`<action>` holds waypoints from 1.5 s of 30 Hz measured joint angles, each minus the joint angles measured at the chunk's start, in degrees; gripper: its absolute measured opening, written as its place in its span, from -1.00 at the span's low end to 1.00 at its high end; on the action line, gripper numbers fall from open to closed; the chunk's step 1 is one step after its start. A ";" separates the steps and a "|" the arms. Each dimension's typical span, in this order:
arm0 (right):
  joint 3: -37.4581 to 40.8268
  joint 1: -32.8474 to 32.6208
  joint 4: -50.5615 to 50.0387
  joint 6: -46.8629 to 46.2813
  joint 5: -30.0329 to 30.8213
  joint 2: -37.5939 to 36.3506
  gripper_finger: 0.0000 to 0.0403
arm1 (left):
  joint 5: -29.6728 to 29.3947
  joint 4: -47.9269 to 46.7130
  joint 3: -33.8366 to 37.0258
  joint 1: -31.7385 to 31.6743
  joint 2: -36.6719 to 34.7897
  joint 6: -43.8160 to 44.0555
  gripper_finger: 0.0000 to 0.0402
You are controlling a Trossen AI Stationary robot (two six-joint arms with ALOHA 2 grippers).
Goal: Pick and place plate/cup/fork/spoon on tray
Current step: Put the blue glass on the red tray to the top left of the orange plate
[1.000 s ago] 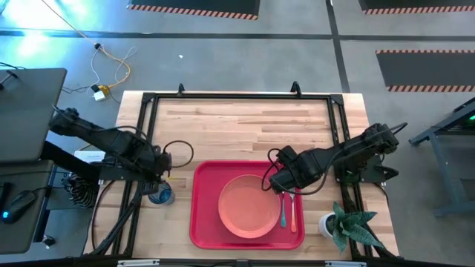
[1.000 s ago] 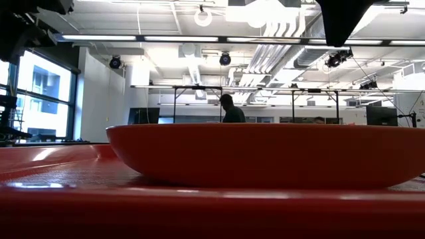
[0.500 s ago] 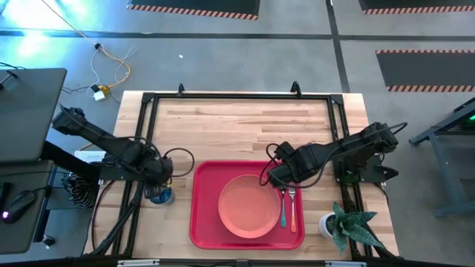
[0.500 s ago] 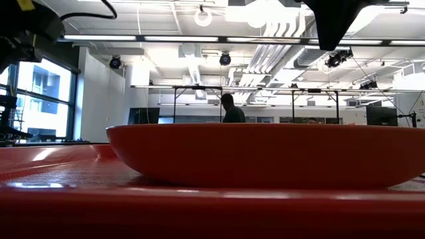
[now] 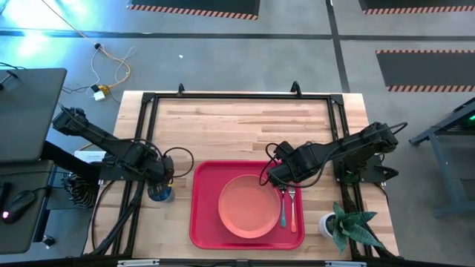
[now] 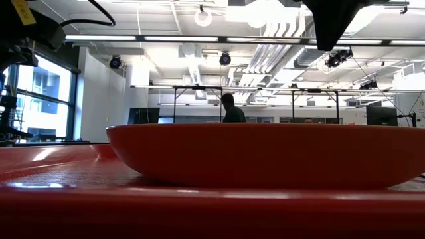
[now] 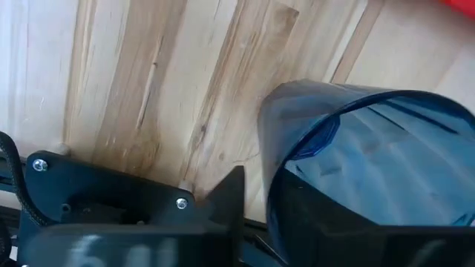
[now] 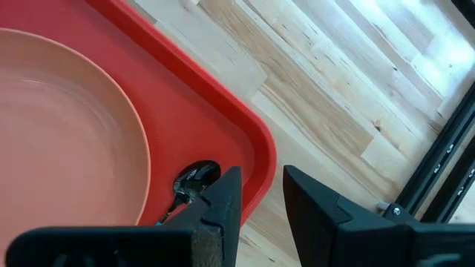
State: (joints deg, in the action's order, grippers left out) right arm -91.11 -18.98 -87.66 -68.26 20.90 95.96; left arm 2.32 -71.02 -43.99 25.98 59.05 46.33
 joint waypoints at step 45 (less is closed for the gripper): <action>0.00 2.94 1.78 -0.83 2.47 0.00 -0.55 | -13.33 25.57 -13.00 -14.55 4.95 7.36 -0.98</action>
State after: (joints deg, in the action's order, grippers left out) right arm -91.11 -16.04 -85.88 -69.09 23.38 95.96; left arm -11.01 -45.45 -56.99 11.42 64.00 53.68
